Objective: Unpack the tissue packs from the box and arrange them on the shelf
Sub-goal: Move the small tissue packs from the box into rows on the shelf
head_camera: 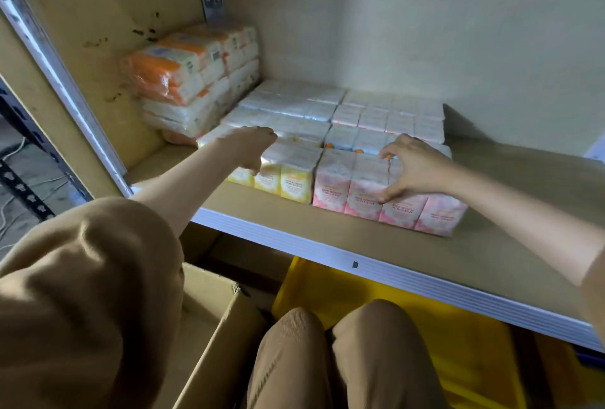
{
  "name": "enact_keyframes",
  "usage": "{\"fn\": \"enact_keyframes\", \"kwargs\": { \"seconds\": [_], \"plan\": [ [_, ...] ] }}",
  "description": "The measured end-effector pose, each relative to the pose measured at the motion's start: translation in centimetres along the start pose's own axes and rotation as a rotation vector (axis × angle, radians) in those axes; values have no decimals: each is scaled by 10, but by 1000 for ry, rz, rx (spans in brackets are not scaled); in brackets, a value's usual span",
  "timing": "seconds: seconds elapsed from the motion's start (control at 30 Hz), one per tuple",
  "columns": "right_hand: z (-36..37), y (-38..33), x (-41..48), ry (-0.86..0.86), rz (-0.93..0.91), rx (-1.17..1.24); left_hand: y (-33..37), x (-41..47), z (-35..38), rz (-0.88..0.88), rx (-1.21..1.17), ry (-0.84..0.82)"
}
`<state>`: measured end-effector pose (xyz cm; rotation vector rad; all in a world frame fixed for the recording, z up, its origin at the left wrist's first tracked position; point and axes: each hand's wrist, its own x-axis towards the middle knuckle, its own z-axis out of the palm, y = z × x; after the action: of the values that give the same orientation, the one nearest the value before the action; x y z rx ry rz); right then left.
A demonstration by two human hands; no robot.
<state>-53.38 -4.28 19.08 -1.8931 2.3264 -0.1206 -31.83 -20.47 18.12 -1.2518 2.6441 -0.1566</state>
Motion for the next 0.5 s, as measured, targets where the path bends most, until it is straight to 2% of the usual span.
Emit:
{"fn": "enact_keyframes", "kwargs": {
  "seconds": [0.2,0.5],
  "plan": [
    [15,-11,-3,57,-62,-117,3,-3,15,-16,-54,101],
    [23,-17,7,114,-73,-112,-10,2,19,10,-162,158]
  ]
}}
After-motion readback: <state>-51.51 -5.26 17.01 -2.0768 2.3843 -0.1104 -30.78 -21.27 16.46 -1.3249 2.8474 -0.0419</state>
